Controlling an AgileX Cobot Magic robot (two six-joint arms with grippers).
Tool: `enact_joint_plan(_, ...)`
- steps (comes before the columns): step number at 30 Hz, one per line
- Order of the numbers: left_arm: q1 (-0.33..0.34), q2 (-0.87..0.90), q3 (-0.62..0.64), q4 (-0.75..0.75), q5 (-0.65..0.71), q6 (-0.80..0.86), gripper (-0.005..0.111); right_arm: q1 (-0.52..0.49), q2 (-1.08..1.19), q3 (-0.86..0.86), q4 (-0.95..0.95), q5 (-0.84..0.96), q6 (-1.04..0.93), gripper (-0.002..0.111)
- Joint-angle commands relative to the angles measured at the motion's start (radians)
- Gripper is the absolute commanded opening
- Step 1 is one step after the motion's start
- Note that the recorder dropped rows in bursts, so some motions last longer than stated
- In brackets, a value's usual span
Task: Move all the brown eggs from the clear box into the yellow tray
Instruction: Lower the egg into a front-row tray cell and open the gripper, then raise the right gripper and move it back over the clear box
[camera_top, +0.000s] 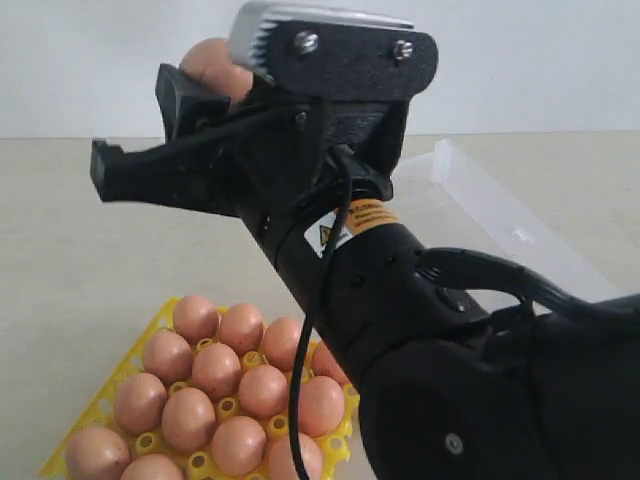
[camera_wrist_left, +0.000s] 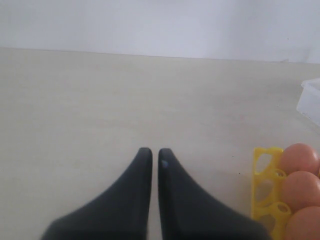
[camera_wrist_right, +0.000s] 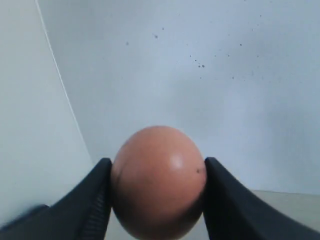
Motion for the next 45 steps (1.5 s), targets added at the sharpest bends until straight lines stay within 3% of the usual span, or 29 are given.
enact_joint_plan(1,-0.001,-0.003,0.004,0.000,-0.006,0.004,0.004,-0.085,0.014,-0.008,-0.380,-0.021,0.464,0.000)
enact_joint_plan(7,-0.001,-0.003,0.004,0.000,-0.006,0.004,0.004,-0.297,0.023,-0.023,-1.348,-0.013,0.974,0.000)
enact_joint_plan(8,-0.001,-0.003,0.004,0.000,-0.006,0.004,0.004,-0.343,0.023,-0.023,-1.597,-0.013,1.099,0.000)
enact_joint_plan(12,-0.001,-0.003,0.004,0.000,-0.006,0.004,0.004,-0.313,0.024,-0.021,-2.116,-0.001,1.331,0.000)
enact_joint_plan(14,-0.001,-0.003,0.004,0.000,-0.006,0.004,0.004,-0.261,0.024,-0.015,-2.202,0.093,1.331,0.000)
enact_joint_plan(15,-0.001,-0.003,0.004,0.000,-0.006,0.004,0.004,-0.243,0.024,-0.013,-2.204,0.158,1.329,0.000)
enact_joint_plan(17,-0.001,-0.003,0.004,0.000,-0.006,0.004,0.004,-0.190,0.024,-0.013,-2.200,0.487,1.313,0.000)
enact_joint_plan(19,-0.001,-0.003,0.004,0.000,-0.006,0.004,0.004,-0.182,0.035,-0.013,-2.200,0.622,1.312,0.000)
enact_joint_plan(31,-0.001,-0.003,0.004,0.000,-0.006,0.004,0.004,-0.182,0.213,-0.013,-2.200,0.536,1.320,0.000)
enact_joint_plan(39,-0.001,-0.003,0.004,0.000,-0.006,0.004,0.004,-0.182,0.213,-0.013,-2.190,0.690,1.350,0.000)
enact_joint_plan(45,-0.001,-0.003,0.004,0.000,-0.006,0.004,0.004,-0.182,0.213,-0.013,-2.190,0.709,1.358,0.000)
